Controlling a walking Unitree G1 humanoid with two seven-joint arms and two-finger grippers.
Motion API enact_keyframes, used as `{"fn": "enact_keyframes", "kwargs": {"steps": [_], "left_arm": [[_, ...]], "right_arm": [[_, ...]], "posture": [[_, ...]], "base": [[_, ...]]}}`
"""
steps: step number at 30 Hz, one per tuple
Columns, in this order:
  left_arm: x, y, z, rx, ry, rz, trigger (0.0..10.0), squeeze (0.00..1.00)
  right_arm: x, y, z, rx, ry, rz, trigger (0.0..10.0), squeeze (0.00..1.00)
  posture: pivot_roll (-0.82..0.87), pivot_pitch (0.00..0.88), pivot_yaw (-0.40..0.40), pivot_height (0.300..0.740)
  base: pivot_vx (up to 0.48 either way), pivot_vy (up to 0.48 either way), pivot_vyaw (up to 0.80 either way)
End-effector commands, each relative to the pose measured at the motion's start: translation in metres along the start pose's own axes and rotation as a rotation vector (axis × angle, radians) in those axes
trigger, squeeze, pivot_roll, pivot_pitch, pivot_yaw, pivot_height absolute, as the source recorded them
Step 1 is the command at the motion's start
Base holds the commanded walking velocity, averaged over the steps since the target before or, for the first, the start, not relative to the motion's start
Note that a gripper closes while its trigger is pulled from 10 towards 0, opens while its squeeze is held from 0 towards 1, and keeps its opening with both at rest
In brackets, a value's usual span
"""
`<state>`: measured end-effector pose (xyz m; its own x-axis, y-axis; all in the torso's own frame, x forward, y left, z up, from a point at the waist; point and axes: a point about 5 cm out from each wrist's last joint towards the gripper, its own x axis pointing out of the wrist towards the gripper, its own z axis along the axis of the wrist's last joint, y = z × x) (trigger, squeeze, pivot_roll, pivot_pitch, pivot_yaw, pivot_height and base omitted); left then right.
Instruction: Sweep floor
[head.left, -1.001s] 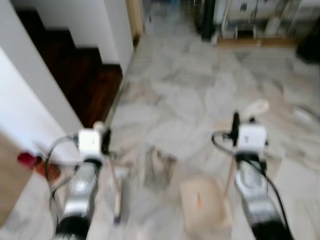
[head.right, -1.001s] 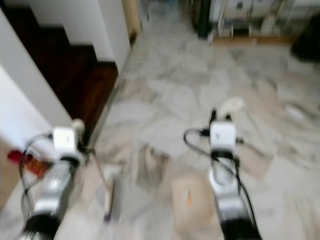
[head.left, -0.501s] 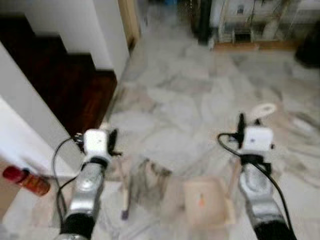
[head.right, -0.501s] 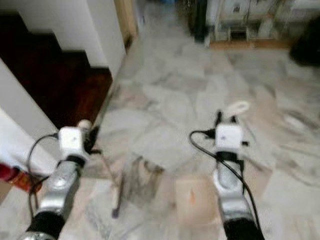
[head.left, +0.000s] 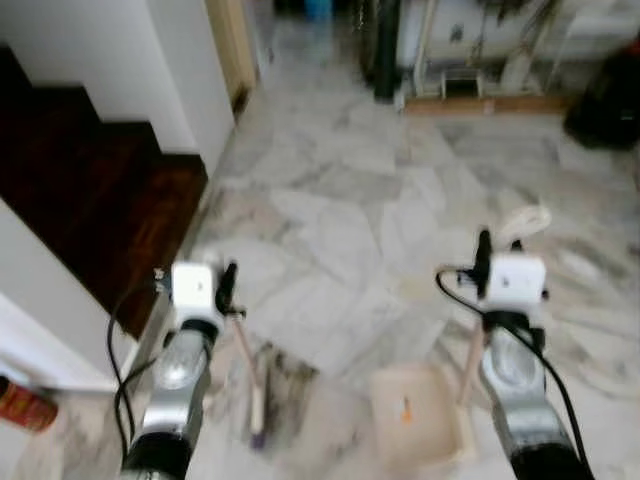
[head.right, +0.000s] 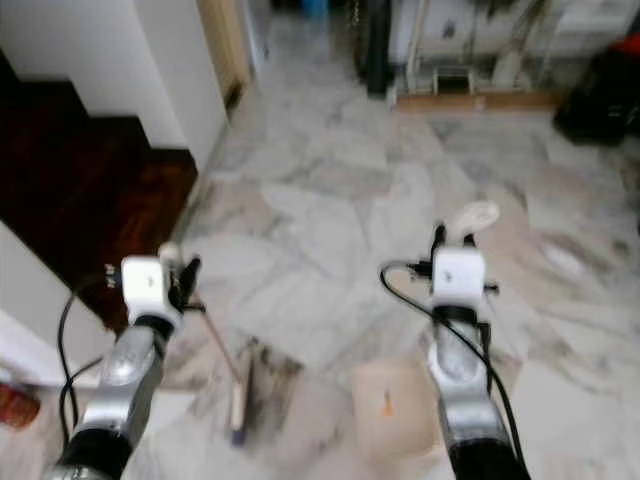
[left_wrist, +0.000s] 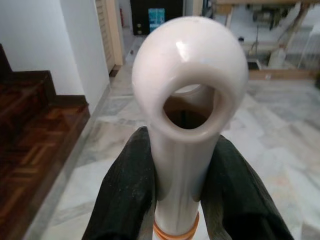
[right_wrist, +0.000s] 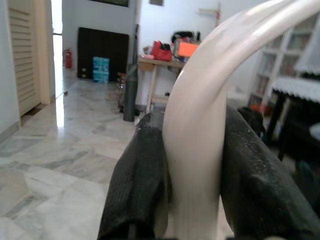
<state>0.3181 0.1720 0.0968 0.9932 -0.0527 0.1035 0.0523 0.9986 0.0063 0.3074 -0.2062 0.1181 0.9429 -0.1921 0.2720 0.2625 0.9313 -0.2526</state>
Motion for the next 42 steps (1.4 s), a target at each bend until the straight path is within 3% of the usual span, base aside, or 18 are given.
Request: {"fn": "enact_keyframes", "kwargs": {"steps": [1,13,25,42], "left_arm": [[-0.004,0.019,0.005,0.017,-0.024,0.048,10.0,0.00],[-0.022,0.036,0.000,0.078,0.002,0.034,10.0,0.00],[-0.014,0.024,0.004,0.049,-0.013,0.029,10.0,0.00],[-0.012,0.024,0.008,0.044,-0.018,0.031,10.0,0.00]], "right_arm": [[-0.001,0.007,0.005,0.017,-0.030,0.024,10.0,0.00],[-0.014,-0.002,-0.001,0.004,-0.017,0.020,10.0,0.00],[-0.006,0.003,0.010,0.023,-0.050,0.025,10.0,0.00],[-0.004,0.006,0.012,0.032,-0.050,0.018,10.0,0.00]], "posture": [[-0.02,0.025,0.035,0.740],[-0.02,0.009,0.037,0.740],[-0.03,0.053,0.043,0.740],[-0.02,0.090,0.052,0.740]], "base": [[0.356,0.000,0.00],[0.355,0.000,0.00],[0.358,0.000,0.00],[0.363,0.000,0.00]]}}
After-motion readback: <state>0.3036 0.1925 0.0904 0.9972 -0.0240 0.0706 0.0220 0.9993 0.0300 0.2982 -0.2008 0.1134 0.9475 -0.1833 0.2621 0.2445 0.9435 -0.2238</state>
